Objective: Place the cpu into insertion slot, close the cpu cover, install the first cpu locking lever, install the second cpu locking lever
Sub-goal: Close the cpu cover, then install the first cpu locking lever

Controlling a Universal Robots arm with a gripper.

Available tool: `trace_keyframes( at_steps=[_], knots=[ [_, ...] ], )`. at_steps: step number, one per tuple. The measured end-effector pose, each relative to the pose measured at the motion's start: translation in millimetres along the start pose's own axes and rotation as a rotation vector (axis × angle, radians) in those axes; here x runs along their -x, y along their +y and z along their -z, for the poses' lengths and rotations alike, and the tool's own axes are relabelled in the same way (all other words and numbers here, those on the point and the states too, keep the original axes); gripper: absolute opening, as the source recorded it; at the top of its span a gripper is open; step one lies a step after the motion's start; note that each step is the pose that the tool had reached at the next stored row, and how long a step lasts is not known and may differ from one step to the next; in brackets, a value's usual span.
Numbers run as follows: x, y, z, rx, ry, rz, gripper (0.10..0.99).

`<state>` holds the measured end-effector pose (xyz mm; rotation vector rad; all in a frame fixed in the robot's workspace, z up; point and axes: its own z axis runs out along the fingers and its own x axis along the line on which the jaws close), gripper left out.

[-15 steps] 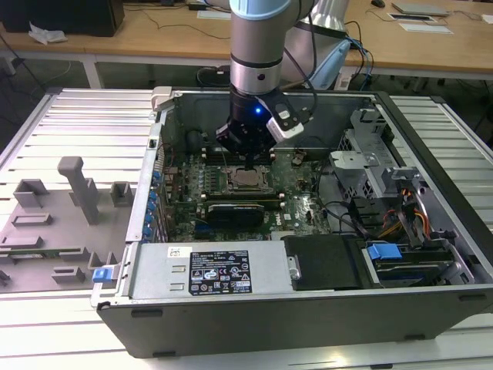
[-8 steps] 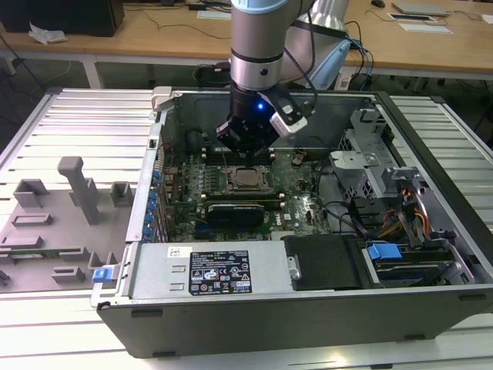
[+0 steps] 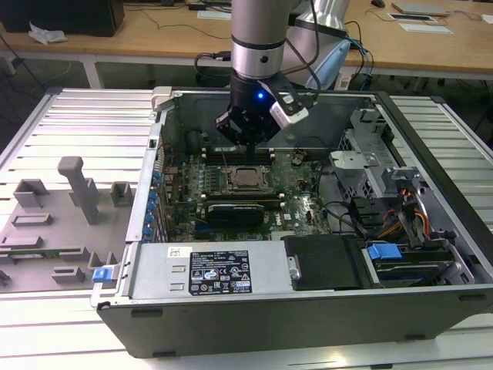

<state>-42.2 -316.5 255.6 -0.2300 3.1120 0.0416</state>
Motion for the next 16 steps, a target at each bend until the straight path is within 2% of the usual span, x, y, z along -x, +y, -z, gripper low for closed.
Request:
trace_keyframes(
  at_steps=[16],
  knots=[
    [0.0,0.0,0.1,0.000,0.0001,-0.002,0.106]
  ],
)
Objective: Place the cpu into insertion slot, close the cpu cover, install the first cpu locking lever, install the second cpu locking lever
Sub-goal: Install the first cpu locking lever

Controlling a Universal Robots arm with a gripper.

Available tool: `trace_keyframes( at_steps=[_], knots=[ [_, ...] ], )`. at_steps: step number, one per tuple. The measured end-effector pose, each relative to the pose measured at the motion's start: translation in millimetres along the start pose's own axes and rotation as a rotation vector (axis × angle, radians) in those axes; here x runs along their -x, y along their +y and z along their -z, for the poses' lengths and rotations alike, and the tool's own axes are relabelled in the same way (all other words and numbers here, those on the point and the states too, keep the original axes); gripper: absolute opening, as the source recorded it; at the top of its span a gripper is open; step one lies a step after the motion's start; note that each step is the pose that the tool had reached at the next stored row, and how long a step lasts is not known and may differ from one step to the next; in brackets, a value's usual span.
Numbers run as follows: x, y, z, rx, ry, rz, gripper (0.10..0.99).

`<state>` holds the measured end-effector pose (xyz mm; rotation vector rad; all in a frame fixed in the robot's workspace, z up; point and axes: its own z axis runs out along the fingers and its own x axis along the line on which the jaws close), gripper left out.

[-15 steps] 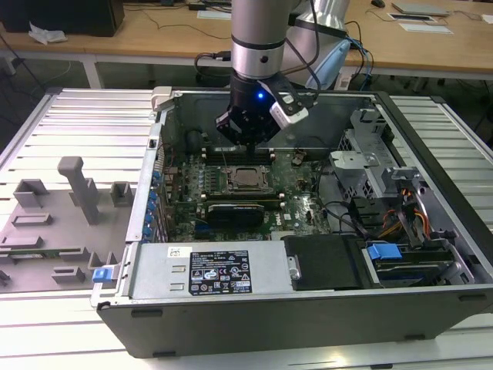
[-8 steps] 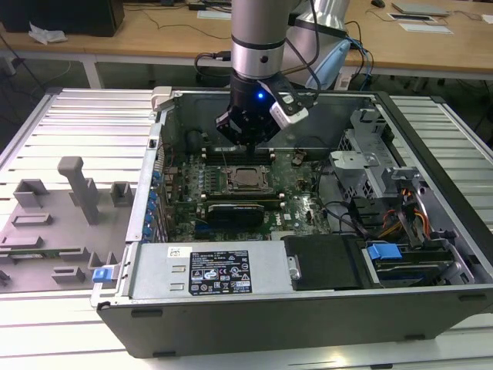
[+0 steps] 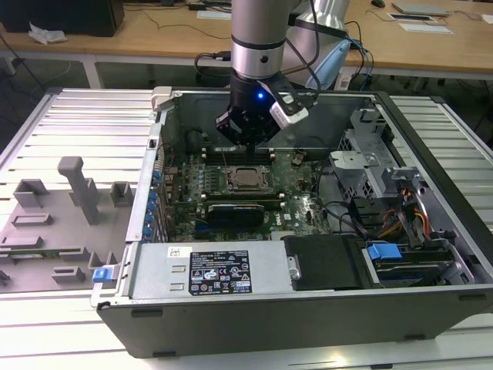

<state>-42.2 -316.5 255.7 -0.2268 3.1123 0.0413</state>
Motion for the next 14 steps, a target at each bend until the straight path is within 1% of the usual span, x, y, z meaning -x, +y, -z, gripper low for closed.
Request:
trace_keyframes(
  at_steps=[4,5,7,8,14],
  knots=[
    [-0.4,0.1,0.0,0.000,-0.0001,-0.001,0.106],
    [-3.3,0.5,0.1,0.000,0.0000,0.000,0.106],
    [-15.1,2.2,0.3,0.000,-0.0001,-0.001,0.106],
    [-19.5,2.9,0.3,0.000,0.0000,-0.002,0.106],
    [-35.1,5.2,0.5,0.000,-0.0001,-0.006,0.106]
  ],
)
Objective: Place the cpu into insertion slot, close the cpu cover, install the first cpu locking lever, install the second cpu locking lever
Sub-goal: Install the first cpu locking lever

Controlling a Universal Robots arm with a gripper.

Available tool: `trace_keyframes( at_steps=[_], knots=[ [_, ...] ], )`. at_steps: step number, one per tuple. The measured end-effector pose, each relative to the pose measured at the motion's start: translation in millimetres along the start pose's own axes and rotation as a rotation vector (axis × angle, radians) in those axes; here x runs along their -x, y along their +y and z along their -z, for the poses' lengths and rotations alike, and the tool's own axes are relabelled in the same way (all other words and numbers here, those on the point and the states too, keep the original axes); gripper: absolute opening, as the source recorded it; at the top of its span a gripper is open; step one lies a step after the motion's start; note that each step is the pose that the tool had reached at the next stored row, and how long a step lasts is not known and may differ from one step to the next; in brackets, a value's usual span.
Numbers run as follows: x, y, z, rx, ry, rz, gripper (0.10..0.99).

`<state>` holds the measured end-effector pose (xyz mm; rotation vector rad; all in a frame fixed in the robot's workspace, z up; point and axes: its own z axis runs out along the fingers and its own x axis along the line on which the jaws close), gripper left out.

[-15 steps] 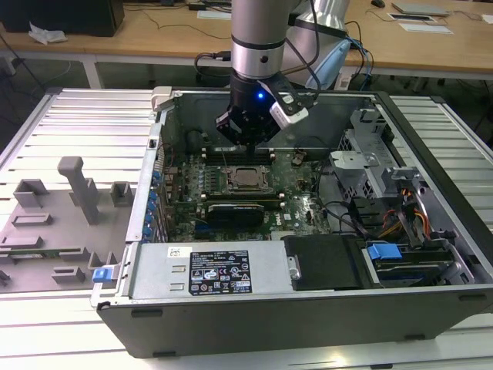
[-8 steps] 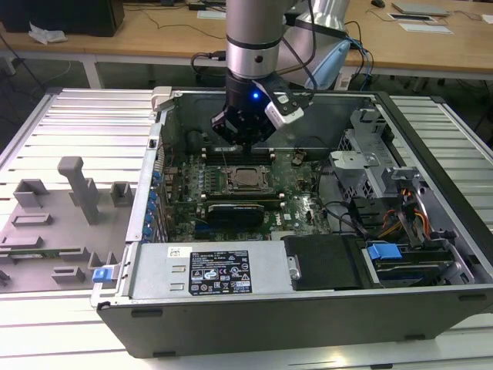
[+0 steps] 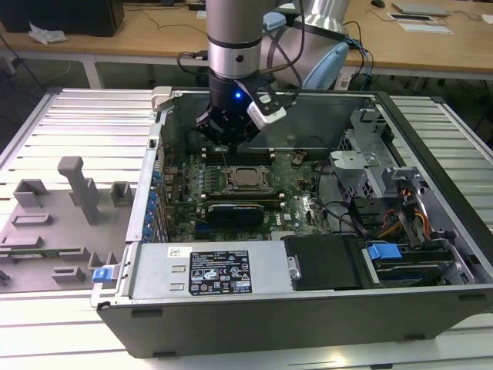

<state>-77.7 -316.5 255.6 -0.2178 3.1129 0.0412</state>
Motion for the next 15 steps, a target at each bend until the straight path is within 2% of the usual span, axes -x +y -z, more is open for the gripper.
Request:
trace_keyframes(
  at_steps=[4,6,9,11,13,15],
  knots=[
    [-15.4,2.2,0.3,0.000,-0.0001,-0.005,0.106],
    [-19.9,2.8,0.4,0.001,-0.0003,-0.006,0.106],
    [-28.8,4.0,0.6,0.025,-0.0036,-0.008,0.106],
    [-31.1,4.4,0.6,0.050,-0.0071,-0.008,0.106],
    [-34.1,4.8,0.7,0.108,-0.0151,-0.010,0.106],
    [-35.8,5.0,0.7,0.140,-0.0194,-0.011,0.106]
  ],
)
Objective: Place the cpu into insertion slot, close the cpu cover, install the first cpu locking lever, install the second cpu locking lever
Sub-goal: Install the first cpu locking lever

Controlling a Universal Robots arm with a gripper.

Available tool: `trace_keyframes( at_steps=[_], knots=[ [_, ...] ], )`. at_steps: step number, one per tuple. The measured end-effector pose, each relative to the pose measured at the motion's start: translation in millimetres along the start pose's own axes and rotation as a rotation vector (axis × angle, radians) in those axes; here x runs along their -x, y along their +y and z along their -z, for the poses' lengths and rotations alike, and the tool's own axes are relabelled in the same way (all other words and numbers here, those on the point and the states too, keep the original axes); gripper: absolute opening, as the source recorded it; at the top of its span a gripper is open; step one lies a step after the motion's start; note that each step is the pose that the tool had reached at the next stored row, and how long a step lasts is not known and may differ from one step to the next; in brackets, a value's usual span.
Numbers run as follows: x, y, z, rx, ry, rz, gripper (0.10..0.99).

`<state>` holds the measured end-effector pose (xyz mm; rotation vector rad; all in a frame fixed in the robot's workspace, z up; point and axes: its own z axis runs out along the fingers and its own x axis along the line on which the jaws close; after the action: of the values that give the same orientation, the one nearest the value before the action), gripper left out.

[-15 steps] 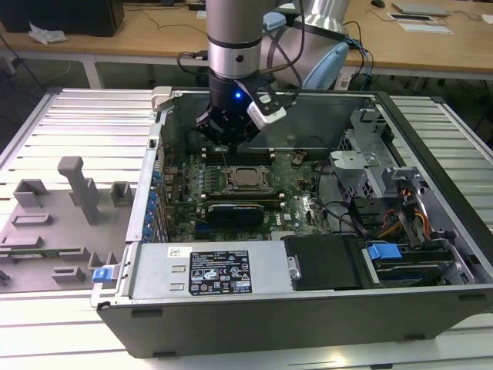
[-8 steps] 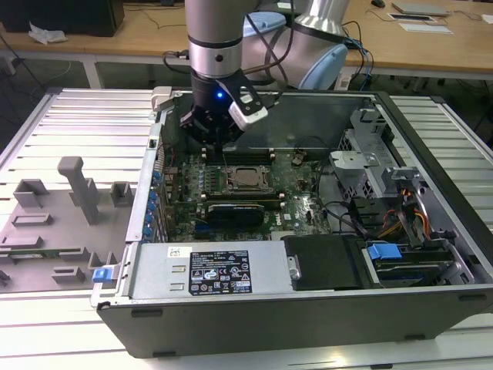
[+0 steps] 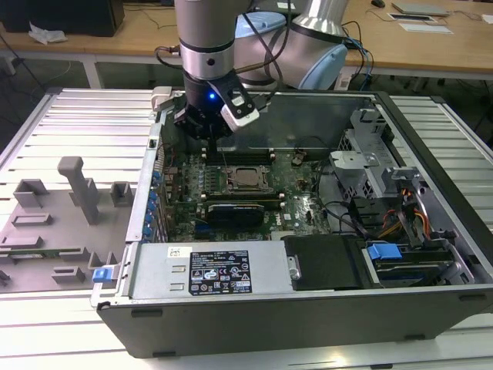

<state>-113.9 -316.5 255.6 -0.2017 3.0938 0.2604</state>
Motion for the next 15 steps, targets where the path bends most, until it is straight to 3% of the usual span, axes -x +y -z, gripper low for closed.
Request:
trace_keyframes(
  at_steps=[1,2,6,15],
  knots=[
    [-1.2,0.2,0.0,0.025,-0.0034,-0.001,0.106],
    [-1.3,0.2,0.0,0.027,-0.0037,-0.001,0.106],
    [0.1,-0.1,0.0,0.027,-0.0036,-0.001,0.106],
    [14.3,-1.9,-0.5,0.027,-0.0042,-0.004,0.106]
  ],
)
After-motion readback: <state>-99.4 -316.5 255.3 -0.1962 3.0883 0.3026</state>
